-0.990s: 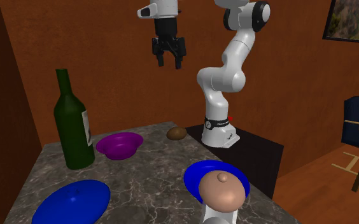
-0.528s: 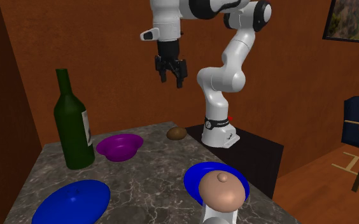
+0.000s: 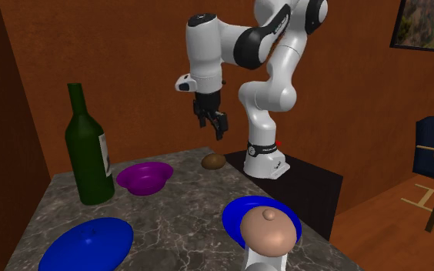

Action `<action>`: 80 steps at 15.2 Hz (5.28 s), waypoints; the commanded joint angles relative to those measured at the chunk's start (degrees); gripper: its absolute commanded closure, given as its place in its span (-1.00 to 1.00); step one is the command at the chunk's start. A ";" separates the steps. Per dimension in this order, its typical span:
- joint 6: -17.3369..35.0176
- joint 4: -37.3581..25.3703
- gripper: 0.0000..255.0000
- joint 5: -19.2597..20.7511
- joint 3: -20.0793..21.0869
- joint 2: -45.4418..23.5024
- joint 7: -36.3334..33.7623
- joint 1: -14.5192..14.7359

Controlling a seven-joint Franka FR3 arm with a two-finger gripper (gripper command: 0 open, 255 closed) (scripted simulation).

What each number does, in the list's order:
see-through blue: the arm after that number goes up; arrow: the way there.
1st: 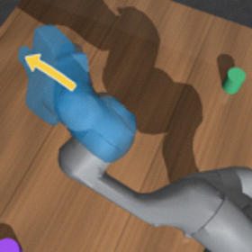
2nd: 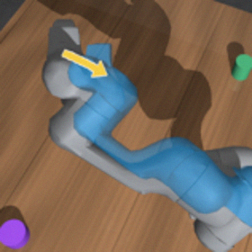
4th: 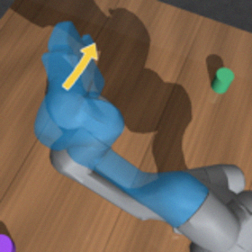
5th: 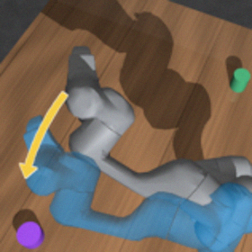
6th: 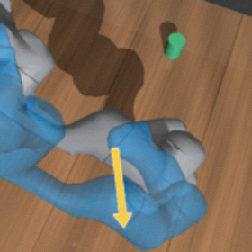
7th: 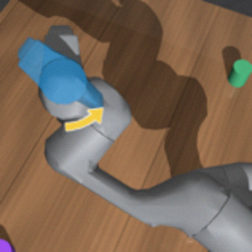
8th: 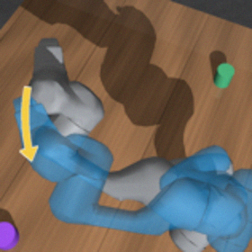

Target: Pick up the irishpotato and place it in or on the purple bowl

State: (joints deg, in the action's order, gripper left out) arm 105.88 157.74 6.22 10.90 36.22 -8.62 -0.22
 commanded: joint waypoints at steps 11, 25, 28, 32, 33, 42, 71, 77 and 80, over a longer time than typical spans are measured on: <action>18.32 8.46 -1.00 6.12 4.93 -14.96 -12.34 -4.30; 20.96 9.66 1.00 7.33 4.87 -16.45 -13.01 -5.11; 20.97 9.68 1.00 7.34 4.86 -16.43 -13.00 -5.11; 20.97 9.66 1.00 7.34 4.87 -16.45 -13.01 -5.11; 19.86 9.53 1.00 6.87 4.72 -15.38 -12.47 -4.84; 9.99 7.44 1.00 4.13 3.50 -7.04 -8.54 -3.07; -0.55 -31.01 1.00 11.99 1.75 -34.99 -5.80 -8.79; -0.78 -39.92 1.00 14.09 1.36 -44.08 -6.38 -8.93; 1.14 -39.02 1.00 14.57 1.27 -45.27 -7.17 -8.93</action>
State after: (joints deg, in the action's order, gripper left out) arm 106.51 118.55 20.67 12.17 -8.69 -15.53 -9.18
